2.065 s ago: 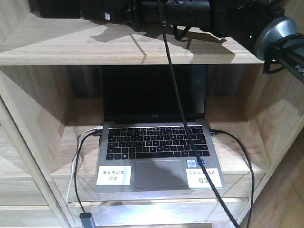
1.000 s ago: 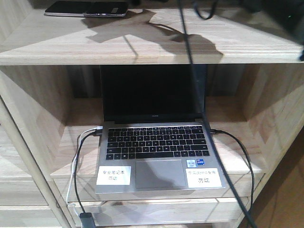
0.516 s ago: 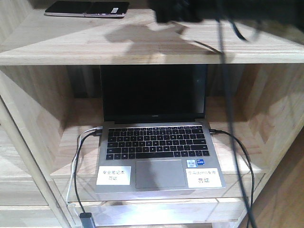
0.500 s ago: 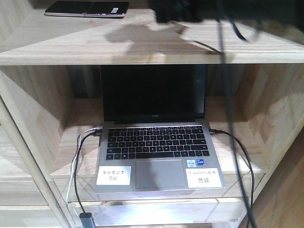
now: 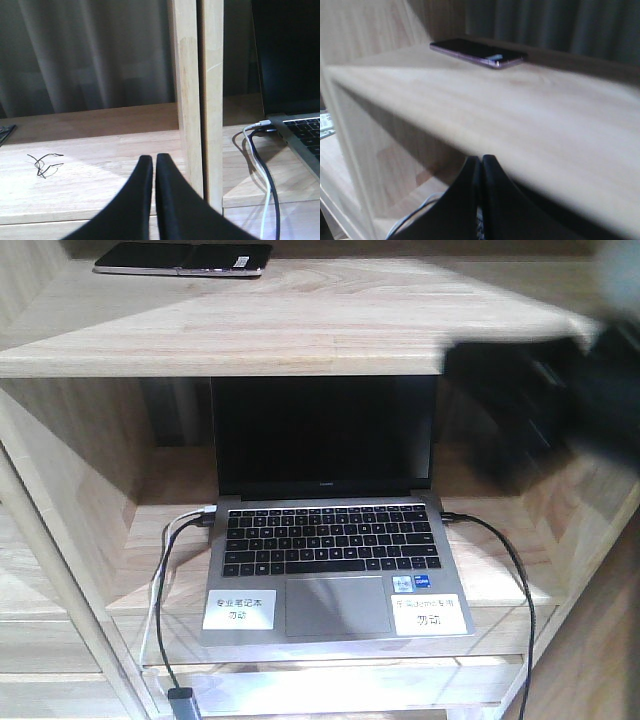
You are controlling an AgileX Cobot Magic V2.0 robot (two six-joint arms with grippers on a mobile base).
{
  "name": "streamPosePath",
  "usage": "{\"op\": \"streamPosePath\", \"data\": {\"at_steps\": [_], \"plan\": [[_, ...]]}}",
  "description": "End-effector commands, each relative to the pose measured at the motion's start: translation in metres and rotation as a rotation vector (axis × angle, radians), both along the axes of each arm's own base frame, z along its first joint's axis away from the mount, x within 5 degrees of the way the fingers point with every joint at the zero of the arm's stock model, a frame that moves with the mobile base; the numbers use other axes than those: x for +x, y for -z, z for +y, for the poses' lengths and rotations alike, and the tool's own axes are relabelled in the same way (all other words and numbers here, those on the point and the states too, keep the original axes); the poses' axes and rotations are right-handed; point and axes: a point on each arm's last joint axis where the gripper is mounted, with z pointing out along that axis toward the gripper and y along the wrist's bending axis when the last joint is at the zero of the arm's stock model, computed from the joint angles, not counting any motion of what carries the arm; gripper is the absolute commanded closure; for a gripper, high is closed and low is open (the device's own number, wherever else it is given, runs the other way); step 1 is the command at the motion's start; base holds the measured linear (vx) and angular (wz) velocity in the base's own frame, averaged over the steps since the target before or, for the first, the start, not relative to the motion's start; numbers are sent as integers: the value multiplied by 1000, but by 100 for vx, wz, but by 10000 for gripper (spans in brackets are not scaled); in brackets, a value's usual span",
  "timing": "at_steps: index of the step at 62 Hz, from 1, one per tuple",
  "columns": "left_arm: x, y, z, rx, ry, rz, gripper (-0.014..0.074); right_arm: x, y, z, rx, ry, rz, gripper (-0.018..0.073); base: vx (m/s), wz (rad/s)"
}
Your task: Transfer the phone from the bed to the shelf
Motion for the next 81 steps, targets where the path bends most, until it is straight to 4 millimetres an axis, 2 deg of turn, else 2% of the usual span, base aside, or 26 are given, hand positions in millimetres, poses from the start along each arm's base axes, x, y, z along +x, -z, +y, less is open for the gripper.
{"op": "streamPosePath", "data": {"at_steps": [1, 16, 30, 41, 81], "plan": [[-1, -15, 0, -11, 2, -108, 595, -23, -1, -13, 47, 45, -55, 566, 0, 0], [-1, -15, 0, -11, 2, -108, 595, -80, 33, -34, 89, 43, -101, 566, 0, 0], [-1, -15, 0, -11, 2, -108, 595, -114, 58, -47, 117, 48, -175, 566, 0, 0], [-1, -15, 0, -11, 2, -108, 595, -122, 68, -51, 127, 59, -198, 566, 0, 0], [-1, -15, 0, -11, 2, -108, 595, -122, 67, -52, 128, 62, -199, 566, 0, 0]]}}
